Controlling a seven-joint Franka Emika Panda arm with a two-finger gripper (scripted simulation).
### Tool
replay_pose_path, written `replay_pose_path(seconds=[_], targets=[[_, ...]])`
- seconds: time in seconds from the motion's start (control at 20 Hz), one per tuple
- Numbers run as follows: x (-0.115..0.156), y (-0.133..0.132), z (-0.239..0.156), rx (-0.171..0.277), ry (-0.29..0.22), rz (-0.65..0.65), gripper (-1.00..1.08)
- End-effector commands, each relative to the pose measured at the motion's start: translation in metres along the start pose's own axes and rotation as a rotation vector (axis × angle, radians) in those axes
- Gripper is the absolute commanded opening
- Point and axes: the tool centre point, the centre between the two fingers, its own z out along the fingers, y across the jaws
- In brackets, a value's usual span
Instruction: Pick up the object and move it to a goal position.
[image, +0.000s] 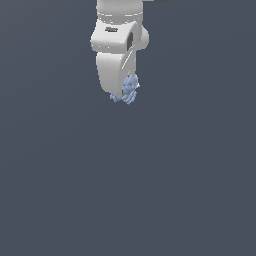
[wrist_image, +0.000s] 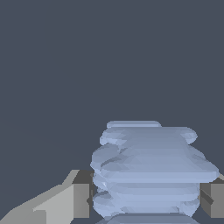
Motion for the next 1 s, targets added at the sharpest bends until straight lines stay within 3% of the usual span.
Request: replay_pose_path(seconds=[0.0,0.45,0.95], targets=[[-0.007,0.0,-0.026,0.001,0.0,0.0,-1.0],[-0.026,0.005,-0.093,0.001,-0.002,0.003,-1.0],[-0.034,0.008,-0.122,0.001,-0.003,0.004,-1.0]])
